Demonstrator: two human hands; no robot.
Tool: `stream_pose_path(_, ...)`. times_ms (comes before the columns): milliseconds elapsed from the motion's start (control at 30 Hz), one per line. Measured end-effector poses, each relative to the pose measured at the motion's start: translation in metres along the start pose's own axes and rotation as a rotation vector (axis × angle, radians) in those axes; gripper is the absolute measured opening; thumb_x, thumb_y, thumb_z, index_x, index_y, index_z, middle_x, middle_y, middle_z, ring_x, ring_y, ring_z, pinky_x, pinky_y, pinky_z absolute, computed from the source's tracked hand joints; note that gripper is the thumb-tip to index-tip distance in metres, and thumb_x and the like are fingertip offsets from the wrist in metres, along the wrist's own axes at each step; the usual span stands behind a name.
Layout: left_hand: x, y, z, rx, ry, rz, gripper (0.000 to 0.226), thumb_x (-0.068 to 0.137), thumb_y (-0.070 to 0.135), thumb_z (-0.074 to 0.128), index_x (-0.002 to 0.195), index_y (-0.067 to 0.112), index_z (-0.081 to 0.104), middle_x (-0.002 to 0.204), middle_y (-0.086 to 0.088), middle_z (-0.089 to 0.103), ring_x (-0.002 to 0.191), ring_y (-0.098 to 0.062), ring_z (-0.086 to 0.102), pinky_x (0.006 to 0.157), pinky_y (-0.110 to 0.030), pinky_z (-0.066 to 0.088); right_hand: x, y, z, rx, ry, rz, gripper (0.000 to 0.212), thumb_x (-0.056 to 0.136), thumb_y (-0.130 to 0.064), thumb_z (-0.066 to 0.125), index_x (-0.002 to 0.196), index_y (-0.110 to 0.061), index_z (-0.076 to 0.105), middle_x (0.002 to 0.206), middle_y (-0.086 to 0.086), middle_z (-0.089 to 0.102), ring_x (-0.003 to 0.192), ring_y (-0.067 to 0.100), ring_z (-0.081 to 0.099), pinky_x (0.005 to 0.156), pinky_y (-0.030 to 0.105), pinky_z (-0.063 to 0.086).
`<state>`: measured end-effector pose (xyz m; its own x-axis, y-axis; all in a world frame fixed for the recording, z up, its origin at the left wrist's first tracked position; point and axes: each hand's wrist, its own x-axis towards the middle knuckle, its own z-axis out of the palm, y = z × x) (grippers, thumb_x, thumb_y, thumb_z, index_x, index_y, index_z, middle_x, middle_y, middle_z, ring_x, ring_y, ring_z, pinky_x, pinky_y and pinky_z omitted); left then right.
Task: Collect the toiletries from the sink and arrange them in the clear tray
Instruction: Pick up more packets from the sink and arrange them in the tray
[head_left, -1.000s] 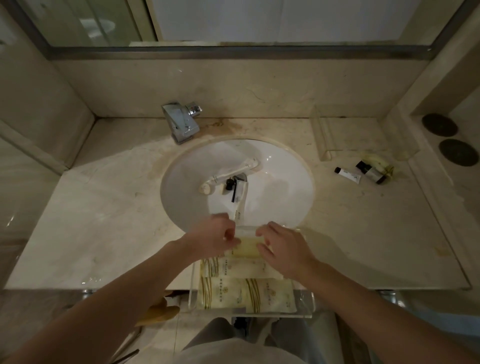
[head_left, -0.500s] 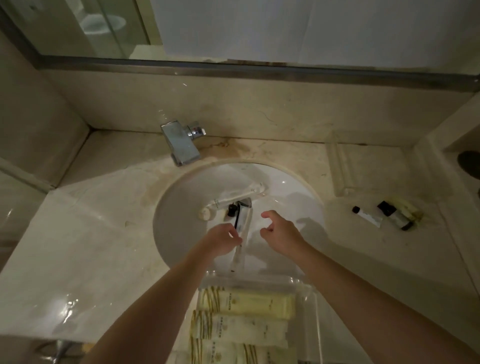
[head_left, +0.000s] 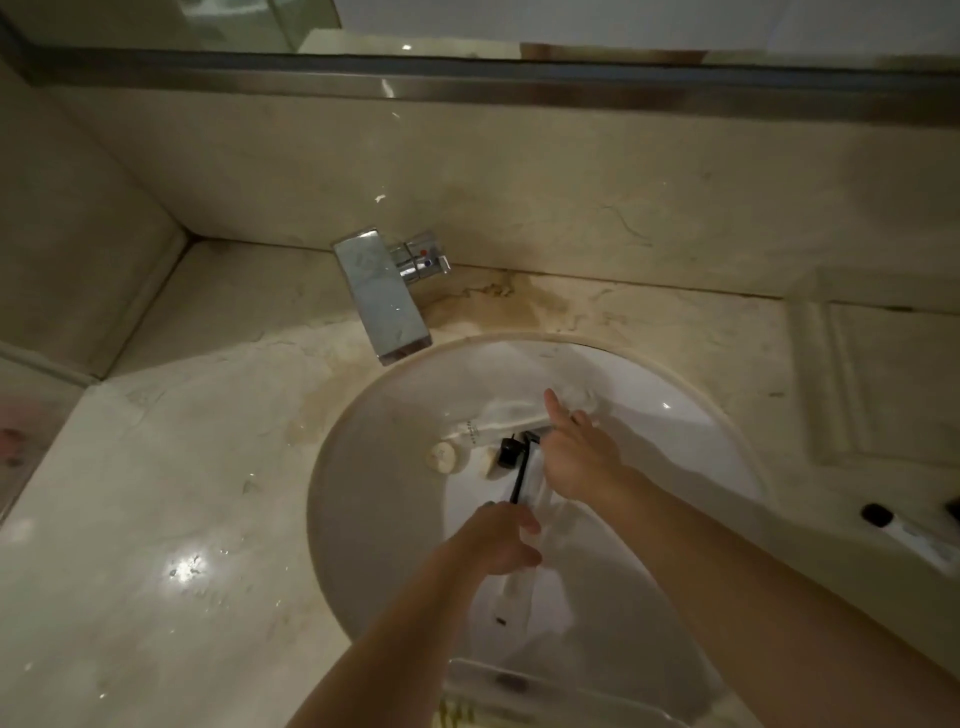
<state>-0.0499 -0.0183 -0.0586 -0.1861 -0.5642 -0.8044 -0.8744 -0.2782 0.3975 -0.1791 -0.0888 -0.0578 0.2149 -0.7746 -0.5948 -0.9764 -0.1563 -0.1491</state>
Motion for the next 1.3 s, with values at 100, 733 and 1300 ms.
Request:
stream_pose_path(100,0.005,0.000,0.005,-0.018,0.010,0.003,0.044,0.082,0.026,0.071,0.125,0.021,0.059,0.133,-0.007,0.050,0.123,-0.024,0.049,0.102,-0.032,0.041,0.010,0.005,0.007,-0.011,0.008,-0.008,0.034,0.091,-0.003,0.041,0.120,-0.011,0.058,0.159,0.002,0.013,0.138,0.029,0.025,0.101,0.043,0.041)
stream_pose_path(733,-0.031,-0.007,-0.022,-0.618,0.254,-0.075,0.042,0.079,-0.003,0.058,0.116,0.018,0.051,0.089,0.002,0.058,0.068,-0.015,0.057,0.056,-0.023,0.048,-0.063,0.008,0.010,0.408,0.438,0.098,0.019,0.085,-0.013,0.059,0.103,-0.015,0.054,0.090,0.005,0.064,0.082,0.027,0.060,0.063,0.031,0.044)
stream_pose_path(1300,-0.148,0.003,-0.052,-0.987,0.127,0.153,0.023,0.084,-0.015,0.049,0.089,0.006,0.055,0.079,-0.016,0.058,0.069,-0.028,0.060,0.068,-0.039,0.050,-0.202,-0.021,-0.012,1.112,0.489,0.156,0.030,0.092,-0.043,0.048,0.081,-0.016,0.041,0.076,0.002,0.054,0.075,0.025,0.057,0.065,0.035,0.041)
